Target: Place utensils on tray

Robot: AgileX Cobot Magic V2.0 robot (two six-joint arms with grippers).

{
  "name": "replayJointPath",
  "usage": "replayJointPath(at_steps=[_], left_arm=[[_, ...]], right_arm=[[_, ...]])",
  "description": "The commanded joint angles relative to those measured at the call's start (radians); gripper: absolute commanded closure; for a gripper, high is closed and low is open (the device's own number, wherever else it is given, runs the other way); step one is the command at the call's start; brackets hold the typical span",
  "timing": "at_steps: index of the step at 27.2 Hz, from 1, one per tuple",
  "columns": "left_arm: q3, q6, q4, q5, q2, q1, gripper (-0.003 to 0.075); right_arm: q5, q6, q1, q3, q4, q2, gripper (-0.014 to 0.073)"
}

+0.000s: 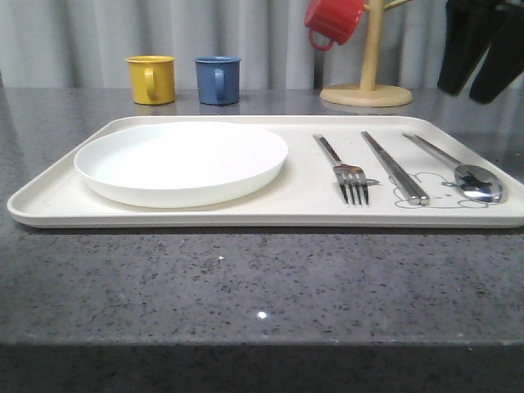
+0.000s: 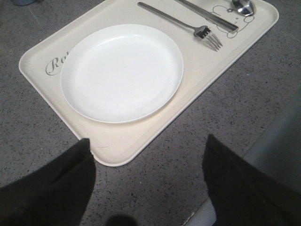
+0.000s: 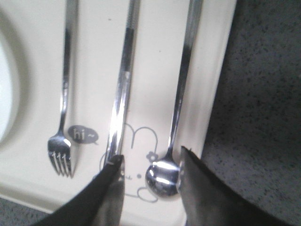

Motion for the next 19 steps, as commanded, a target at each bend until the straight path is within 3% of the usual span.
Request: replayJointPath(at_steps=[1, 7, 19], left_arm=[[-0.023, -0.009, -0.007, -0.069, -0.003, 0.0, 0.0251], [-0.023, -0.009, -0.007, -0.069, -0.003, 0.0, 0.025], [-0.023, -0.009, -0.007, -0.069, -0.003, 0.0, 0.025]], right_arm=[[0.008, -0.047, 0.023, -0.003, -0.043, -0.16, 0.0274], [0.009, -0.047, 0.098, 0.15, -0.13, -0.446, 0.0274], [-0.126, -0.054, 0.102, 0.538, -0.141, -1.161, 0.0274]])
